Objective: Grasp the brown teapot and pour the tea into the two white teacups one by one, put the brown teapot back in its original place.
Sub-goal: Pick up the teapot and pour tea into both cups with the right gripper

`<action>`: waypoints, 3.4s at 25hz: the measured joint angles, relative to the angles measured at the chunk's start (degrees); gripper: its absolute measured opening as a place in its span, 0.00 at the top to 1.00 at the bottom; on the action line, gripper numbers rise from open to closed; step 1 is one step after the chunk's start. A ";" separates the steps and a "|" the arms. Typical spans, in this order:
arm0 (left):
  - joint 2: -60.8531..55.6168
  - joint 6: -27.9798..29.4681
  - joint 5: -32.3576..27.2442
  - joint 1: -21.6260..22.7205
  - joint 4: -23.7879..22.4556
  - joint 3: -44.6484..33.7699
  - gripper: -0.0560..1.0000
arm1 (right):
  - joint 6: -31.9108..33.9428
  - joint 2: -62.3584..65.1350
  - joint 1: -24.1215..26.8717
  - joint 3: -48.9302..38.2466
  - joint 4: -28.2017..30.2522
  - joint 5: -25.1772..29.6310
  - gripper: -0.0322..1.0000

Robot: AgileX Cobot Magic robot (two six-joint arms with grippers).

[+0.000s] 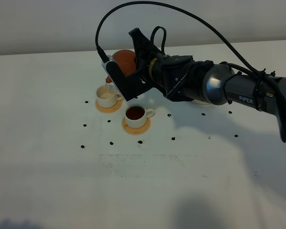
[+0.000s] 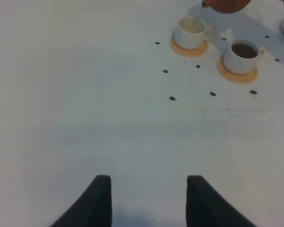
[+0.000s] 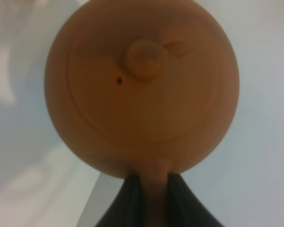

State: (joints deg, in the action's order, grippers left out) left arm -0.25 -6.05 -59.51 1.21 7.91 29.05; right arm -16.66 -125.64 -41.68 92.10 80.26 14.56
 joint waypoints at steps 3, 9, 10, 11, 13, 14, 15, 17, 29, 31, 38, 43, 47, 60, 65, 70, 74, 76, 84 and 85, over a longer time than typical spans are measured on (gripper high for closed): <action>0.00 0.00 0.00 0.00 0.00 0.00 0.54 | 0.03 0.00 0.00 0.00 0.07 0.00 0.88; 0.00 0.00 0.00 0.00 0.00 0.00 0.54 | 0.03 0.00 0.00 0.54 0.07 0.05 0.88; 0.00 0.00 0.00 0.00 0.00 0.00 0.54 | 0.03 0.00 0.00 0.68 0.07 0.05 0.88; 0.00 0.00 0.00 0.00 0.00 0.00 0.54 | 0.09 0.00 0.00 0.80 0.07 0.11 0.88; 0.00 0.00 0.00 0.00 0.00 0.00 0.54 | 0.09 0.00 0.00 0.86 0.07 0.09 0.88; 0.00 0.00 0.00 0.00 0.00 0.00 0.54 | 0.09 0.00 0.00 0.86 0.07 0.18 0.88; 0.00 0.00 0.00 0.00 0.00 0.00 0.54 | 0.09 0.00 0.00 0.86 0.07 0.25 0.88; 0.00 0.00 0.00 0.00 0.00 0.00 0.54 | 0.09 0.00 0.00 0.86 0.07 0.42 0.88; 0.00 0.00 0.00 0.00 0.00 0.00 0.54 | 0.09 0.00 0.00 0.86 0.07 0.69 0.88; 0.00 0.00 0.00 0.00 0.00 0.00 0.54 | 0.09 0.00 0.00 0.86 0.07 0.74 0.88; 0.00 0.00 0.00 0.00 0.00 0.00 0.54 | 0.09 0.00 0.00 0.86 0.07 0.74 0.88; 0.00 0.00 0.00 0.00 0.00 0.00 0.54 | 0.09 0.00 0.00 0.86 0.07 0.76 0.88; 0.00 0.00 0.00 0.00 0.00 0.00 0.54 | 0.09 0.00 0.00 0.86 0.07 0.76 0.88; 0.00 0.00 0.00 0.00 0.00 0.00 0.54 | 0.09 0.00 -0.94 0.86 0.07 0.85 0.88; 0.00 -0.10 0.00 0.00 0.00 0.00 0.54 | 0.09 0.00 -1.11 0.86 0.07 0.97 0.88; 0.00 -0.10 0.00 0.00 0.00 0.00 0.54 | 0.09 0.00 -1.16 0.86 0.01 1.08 0.88; 0.00 -0.10 0.00 0.00 0.00 0.00 0.54 | 0.09 0.00 -1.16 0.86 0.01 1.72 0.88; 0.00 -0.10 0.00 0.00 0.00 0.00 0.54 | 0.09 0.00 -1.16 0.86 0.01 1.78 0.88; 0.00 -0.05 0.00 0.00 0.00 0.00 0.54 | 0.09 0.00 -1.16 0.86 0.26 2.01 0.88; 0.00 -0.05 0.00 0.00 0.00 0.00 0.54 | 0.09 0.00 -1.16 0.86 0.30 2.01 0.88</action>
State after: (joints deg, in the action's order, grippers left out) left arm -0.25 -6.10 -59.51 1.21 7.91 29.05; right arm -16.58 -125.64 -42.84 92.95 80.56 16.57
